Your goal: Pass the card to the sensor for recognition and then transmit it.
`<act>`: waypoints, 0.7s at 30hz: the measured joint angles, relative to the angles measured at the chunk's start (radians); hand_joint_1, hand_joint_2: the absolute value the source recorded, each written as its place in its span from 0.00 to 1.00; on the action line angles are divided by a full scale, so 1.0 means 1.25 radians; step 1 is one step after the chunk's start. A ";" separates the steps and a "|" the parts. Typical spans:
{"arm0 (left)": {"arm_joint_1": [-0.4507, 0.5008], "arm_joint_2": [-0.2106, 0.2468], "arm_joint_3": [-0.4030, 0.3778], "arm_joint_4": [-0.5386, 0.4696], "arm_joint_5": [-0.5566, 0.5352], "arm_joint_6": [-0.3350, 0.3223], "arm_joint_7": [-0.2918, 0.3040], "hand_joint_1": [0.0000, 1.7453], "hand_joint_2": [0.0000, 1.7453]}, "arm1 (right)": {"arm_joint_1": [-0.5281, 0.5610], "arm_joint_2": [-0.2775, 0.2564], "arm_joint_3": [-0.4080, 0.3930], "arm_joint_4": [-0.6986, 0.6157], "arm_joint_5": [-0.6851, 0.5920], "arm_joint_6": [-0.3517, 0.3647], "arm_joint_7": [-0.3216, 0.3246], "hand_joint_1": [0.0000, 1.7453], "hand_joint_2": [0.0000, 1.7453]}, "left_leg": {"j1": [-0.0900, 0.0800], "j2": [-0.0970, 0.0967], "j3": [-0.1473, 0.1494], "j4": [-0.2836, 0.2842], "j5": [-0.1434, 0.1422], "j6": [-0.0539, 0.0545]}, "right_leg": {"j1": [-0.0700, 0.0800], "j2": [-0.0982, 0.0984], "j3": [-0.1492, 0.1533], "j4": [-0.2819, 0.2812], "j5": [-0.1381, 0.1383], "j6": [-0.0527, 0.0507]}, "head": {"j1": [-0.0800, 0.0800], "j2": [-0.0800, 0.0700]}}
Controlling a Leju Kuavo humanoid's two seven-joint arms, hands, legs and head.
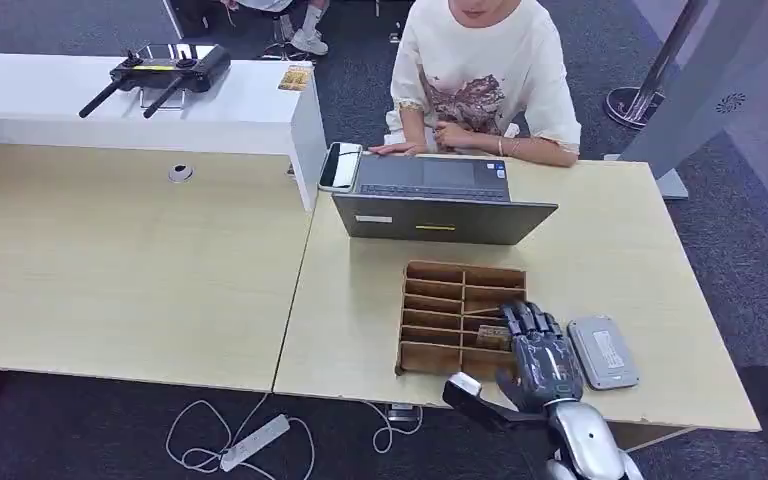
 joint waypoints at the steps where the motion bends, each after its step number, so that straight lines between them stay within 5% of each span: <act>1: 0.000 0.000 0.000 0.000 -0.002 0.000 0.000 0.00 1.00 | 0.000 0.000 0.000 0.000 0.000 -0.003 -0.003 0.04 1.00 | 0.000 0.000 0.000 0.000 0.000 0.000 | 0.000 0.000 0.000 0.000 0.000 0.000 | 0.000 0.000; 21: 0.000 -0.001 -0.002 0.000 -0.021 -0.001 0.001 0.00 1.00 | 0.013 0.000 -0.017 -0.141 -0.224 -0.033 -0.197 0.01 1.00 | 0.000 0.000 0.000 0.000 0.000 0.000 | 0.000 0.000 0.000 0.000 0.000 0.000 | 0.000 0.000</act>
